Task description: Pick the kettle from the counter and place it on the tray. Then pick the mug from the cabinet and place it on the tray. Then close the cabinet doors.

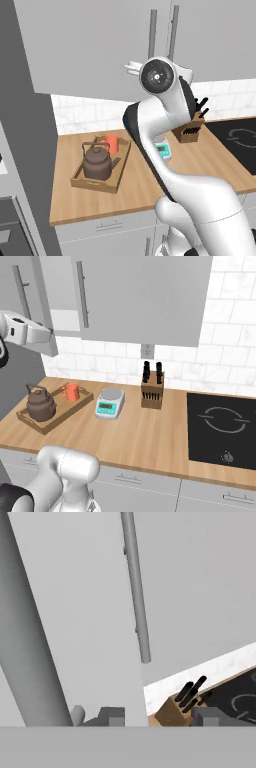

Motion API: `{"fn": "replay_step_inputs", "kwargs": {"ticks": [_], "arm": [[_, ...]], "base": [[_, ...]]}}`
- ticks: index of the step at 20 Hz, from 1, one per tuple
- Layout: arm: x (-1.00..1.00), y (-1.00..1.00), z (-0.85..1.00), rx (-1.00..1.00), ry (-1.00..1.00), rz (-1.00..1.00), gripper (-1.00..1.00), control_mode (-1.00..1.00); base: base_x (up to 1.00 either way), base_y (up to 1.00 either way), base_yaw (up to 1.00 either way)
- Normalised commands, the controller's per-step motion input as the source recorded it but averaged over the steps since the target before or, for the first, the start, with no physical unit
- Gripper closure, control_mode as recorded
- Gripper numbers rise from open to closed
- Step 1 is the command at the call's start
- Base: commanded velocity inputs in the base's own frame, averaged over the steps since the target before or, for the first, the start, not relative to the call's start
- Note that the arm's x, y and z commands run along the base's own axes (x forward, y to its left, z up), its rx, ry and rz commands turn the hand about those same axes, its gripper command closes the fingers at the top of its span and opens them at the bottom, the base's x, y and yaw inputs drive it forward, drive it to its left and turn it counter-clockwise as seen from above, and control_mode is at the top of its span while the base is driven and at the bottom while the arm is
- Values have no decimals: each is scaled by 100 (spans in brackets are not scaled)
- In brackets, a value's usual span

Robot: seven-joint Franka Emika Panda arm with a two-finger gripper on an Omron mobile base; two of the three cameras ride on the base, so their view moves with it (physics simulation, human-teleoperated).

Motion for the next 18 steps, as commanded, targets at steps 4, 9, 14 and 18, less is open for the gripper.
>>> {"fn": "replay_step_inputs", "kwargs": {"ticks": [4, 9, 14, 18], "arm": [[98, 0, -7, 2, 0, 0, -100, -100], [99, 0, -13, 2, 0, 0, -100, -100], [96, 2, -19, 2, 0, 0, -100, -100], [93, 8, -20, 1, 0, 0, -100, -100]], "base": [[0, 0, 0], [0, 0, 0], [0, 0, 0], [0, 0, 0]]}}
